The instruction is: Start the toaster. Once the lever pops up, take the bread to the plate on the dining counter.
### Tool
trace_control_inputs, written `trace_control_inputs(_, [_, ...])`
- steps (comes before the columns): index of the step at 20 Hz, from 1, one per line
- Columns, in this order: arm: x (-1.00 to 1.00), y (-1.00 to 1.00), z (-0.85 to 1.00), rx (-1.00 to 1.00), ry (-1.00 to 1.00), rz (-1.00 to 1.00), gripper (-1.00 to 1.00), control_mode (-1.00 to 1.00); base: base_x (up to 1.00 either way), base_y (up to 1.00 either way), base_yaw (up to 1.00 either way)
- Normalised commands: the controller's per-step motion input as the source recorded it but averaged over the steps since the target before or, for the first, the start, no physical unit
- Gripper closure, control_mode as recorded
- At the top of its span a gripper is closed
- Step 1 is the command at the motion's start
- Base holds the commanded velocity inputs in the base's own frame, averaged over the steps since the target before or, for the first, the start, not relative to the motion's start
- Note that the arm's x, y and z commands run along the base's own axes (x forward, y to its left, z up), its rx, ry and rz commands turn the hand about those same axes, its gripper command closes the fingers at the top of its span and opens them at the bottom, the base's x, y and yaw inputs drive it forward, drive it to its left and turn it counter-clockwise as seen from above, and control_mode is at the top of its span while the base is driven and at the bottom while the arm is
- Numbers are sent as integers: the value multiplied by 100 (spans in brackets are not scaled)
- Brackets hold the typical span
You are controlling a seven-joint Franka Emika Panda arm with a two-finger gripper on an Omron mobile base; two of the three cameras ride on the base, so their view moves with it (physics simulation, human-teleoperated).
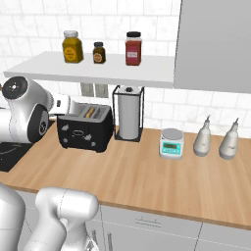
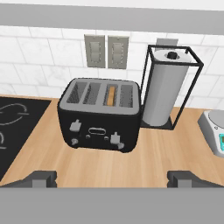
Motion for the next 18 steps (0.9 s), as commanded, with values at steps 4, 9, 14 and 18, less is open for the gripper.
trace_control_inputs(4, [0, 0, 0, 0, 0, 0, -100, -100, 0, 0, 0])
trace_control_inputs(9, [0, 0, 0, 0, 0, 0, -100, -100, 0, 0, 0])
trace_control_inputs(14, [0, 0, 0, 0, 0, 0, -100, -100, 0, 0, 0])
trace_control_inputs(18, [0, 0, 0, 0, 0, 0, -100, -100, 0, 0, 0])
